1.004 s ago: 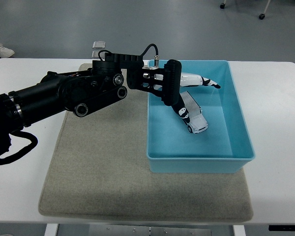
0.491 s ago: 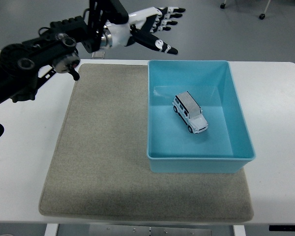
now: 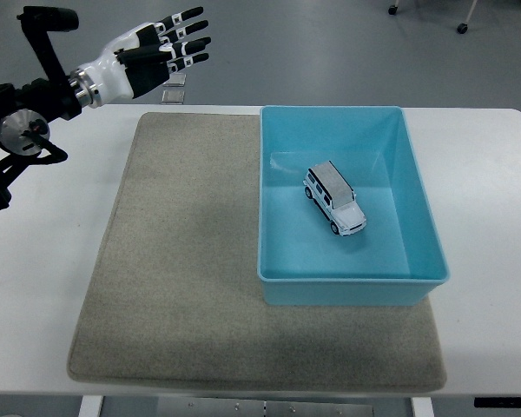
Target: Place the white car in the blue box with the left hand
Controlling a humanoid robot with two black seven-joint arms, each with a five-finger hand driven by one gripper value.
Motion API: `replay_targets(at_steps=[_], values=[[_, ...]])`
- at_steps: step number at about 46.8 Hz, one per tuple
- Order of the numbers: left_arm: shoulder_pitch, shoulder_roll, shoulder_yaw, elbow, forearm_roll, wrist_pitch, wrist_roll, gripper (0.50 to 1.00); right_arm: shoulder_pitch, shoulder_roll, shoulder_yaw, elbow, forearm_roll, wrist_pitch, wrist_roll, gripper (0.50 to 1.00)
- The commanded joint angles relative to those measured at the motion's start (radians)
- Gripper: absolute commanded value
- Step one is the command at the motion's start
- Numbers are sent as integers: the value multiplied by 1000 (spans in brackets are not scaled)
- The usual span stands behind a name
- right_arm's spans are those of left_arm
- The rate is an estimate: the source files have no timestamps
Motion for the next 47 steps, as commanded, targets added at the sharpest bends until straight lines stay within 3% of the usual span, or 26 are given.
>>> replay_targets(at_steps=[1, 6, 16, 47], values=[[43, -4, -46, 56, -71, -55, 67, 999, 0, 0, 1, 0, 0, 0, -1, 936], [98, -4, -110, 65, -106, -73, 113, 999, 0, 0, 1, 0, 0, 0, -1, 936], [195, -7, -239, 65, -105, -73, 117, 999, 0, 0, 1, 0, 0, 0, -1, 936], [222, 10, -242, 66, -97, -73, 114, 999, -6, 0, 4, 3, 6, 12, 9, 936]])
